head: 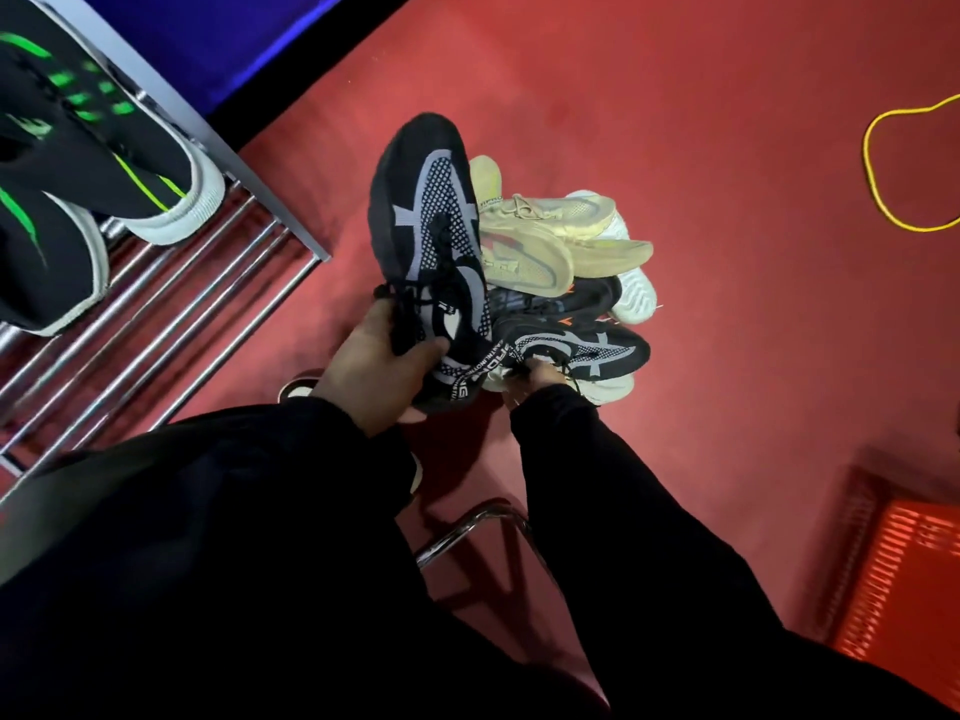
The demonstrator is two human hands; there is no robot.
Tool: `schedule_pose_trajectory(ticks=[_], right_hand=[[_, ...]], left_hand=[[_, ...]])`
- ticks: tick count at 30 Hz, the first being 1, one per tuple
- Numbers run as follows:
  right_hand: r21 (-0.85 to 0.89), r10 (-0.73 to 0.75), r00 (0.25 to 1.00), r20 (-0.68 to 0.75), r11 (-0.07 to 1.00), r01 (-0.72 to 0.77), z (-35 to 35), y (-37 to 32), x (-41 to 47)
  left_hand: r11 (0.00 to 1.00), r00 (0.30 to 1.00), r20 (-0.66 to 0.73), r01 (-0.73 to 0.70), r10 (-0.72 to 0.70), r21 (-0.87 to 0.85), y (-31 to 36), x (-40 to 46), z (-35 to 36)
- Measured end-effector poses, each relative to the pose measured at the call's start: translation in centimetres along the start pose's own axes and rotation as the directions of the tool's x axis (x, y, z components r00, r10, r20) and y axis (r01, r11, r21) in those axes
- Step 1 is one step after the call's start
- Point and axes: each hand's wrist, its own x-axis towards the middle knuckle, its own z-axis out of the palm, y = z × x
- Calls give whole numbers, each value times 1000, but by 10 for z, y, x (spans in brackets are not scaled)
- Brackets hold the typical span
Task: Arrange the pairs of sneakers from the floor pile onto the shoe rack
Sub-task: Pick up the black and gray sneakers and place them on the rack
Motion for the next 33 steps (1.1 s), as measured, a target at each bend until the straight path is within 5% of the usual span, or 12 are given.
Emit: schedule_pose_trajectory(ticks=[3, 8, 13, 21, 27, 33], right_hand=[[39, 84, 985, -153, 996, -79, 0, 0, 15], [250, 24, 995, -95, 968, 1, -19, -20, -68], [128, -233, 966, -109, 961, 246, -46, -15, -119], [-104, -623, 766, 161, 761, 641, -33, -50, -209], [-129, -666, 659, 351, 662, 738, 5, -60, -261], [-92, -688, 474, 550, 514, 853, 51, -71, -316]], left_hand=[[1000, 1000, 3, 5, -5, -12, 10, 2, 1], [997, 998, 24, 56, -55, -50, 20, 2, 4], [992, 997, -2, 71, -72, -101, 32, -14, 4], [993, 982, -178, -83, 66, -86, 48, -64, -41], [975, 912, -368, -214, 179, -56, 28, -113, -112], [886, 780, -606, -380, 153, -266, -1, -180, -182]])
